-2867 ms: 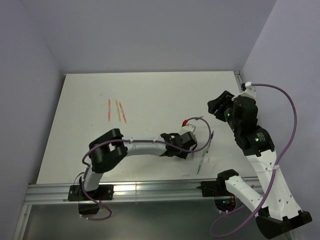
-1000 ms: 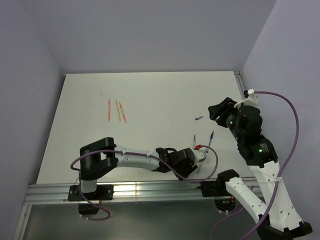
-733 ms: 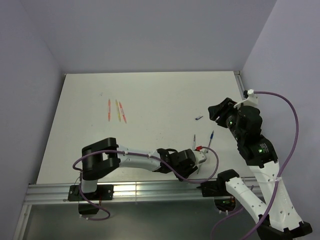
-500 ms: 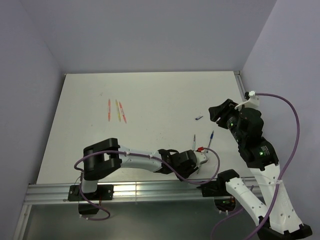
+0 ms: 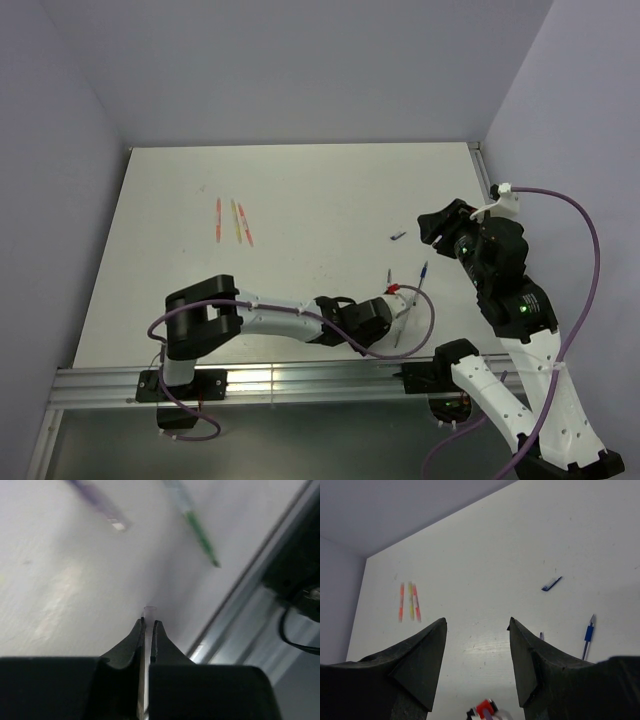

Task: Insert the pens into the pen caps
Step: Pick up the pen cap at the corner of the board, then place the pen cap at the center of the board.

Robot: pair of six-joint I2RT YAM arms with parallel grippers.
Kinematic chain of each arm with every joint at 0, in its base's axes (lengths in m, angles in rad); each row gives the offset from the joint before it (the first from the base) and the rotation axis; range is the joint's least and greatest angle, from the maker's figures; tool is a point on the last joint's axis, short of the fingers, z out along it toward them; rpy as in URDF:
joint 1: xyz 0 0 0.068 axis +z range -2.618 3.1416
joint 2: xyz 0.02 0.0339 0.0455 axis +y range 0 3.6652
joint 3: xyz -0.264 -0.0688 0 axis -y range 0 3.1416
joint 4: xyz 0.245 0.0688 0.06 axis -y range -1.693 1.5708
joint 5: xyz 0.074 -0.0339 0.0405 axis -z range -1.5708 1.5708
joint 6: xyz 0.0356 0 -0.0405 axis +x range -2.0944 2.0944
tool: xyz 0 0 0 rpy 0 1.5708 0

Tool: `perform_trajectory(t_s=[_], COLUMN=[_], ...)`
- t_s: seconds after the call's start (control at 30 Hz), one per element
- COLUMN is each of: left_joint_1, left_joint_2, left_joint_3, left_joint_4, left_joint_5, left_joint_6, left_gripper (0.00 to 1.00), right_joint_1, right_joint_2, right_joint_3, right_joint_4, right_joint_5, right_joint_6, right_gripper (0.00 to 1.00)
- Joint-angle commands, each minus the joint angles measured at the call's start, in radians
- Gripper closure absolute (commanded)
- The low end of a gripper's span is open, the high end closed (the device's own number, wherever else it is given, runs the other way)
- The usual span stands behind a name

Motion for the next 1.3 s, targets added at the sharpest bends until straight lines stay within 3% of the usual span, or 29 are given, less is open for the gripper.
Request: perform_trajectory(t_s=[0.0,0.23,0.53,0.8,0.97,1.17,1.27], left_joint_1=[0.109,0.375,0.541,0.562,0.559,0.551,0.545], left_joint_2=[-0.060,0.002,0.081,0.040,0.033,0.030,0.012], left_joint_3=[-0.061,0.089,0.160,0.124,0.098,0.072,0.057], left_joint_4=[-0.062,-0.222,-0.236,-0.211,-0.211,-0.266,-0.281], left_joint_5=[-0.107,-0.251,-0.175,-0.140,-0.137,-0.132,-0.100], left_joint_6=[-0.110,-0.314,-0.427,-0.575,-0.593,-0.483,-0.341], left_gripper=[1.00,1.00,1.00,1.00,1.00,1.00,1.00], right_joint_1=[-0.006,-0.008,-0.006,-0.006,-0.006,-0.008,-0.006], right_joint_2=[0.012,0.079,0.228,0.282,0.288,0.271,0.271], right_joint_3=[-0.007,0.005,0.001,-0.021,-0.044,-0.054,-0.059], right_joint_4=[0.047,0.076,0.110,0.136,0.142,0.142,0.148], right_joint_5=[-0.005,-0.046,-0.158,-0.194,-0.198,-0.195,-0.192], right_joint_6=[-0.011,-0.017,-0.044,-0.054,-0.058,-0.072,-0.080], right_gripper=[0.39,0.39,0.41,0.42,0.43,0.43,0.43])
